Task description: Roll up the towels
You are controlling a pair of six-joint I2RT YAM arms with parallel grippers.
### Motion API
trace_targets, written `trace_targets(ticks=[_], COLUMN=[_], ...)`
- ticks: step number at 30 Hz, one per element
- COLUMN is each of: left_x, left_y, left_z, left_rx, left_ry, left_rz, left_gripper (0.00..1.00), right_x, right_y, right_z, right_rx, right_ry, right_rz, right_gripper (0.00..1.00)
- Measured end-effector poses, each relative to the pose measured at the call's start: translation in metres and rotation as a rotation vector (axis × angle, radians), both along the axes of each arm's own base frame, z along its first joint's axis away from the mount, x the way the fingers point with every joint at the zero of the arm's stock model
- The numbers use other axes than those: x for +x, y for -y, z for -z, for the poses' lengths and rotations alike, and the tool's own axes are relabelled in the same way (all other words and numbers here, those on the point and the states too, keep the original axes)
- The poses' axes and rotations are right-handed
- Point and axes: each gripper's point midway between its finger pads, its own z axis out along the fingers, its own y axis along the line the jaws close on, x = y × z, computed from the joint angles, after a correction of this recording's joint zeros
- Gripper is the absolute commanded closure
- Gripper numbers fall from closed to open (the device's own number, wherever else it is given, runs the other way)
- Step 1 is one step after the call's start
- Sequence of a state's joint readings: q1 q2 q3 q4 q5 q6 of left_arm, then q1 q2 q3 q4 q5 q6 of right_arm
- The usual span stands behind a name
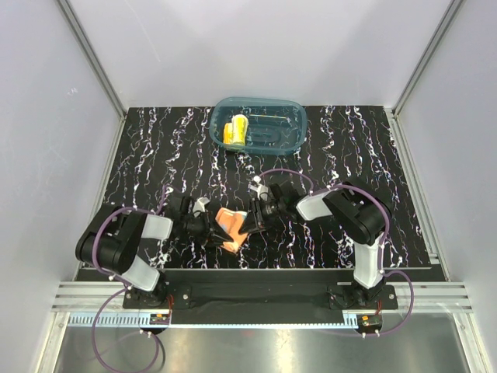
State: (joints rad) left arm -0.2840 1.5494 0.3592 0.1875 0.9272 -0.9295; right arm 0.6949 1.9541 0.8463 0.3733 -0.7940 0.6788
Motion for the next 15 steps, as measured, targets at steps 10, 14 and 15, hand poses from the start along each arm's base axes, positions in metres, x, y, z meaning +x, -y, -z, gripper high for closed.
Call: trace_targets(ticks=[10,14,15], left_x=[0.009,0.012,0.013], left_y=[-0.018,-0.024,-0.025], left_z=[-0.002,-0.004,-0.005], left_rx=[0.202,0.33,0.366], left_ry=[0.111,0.172,0.191], left_rz=[-0.023,-0.01,-0.008], left_gripper=[0.5,0.5,0.5], right_x=[0.005,0.005,0.006], right_y=[-0.003,-0.002,-0.002], right_z=[0.001,0.0,0.0], right_rx=[-0.104,-0.165,-0.182], right_ry=[-0.051,-0.074,-0.076], right_rz=[0.025,0.039,0.043], right_gripper=[0.82,0.82,0.82])
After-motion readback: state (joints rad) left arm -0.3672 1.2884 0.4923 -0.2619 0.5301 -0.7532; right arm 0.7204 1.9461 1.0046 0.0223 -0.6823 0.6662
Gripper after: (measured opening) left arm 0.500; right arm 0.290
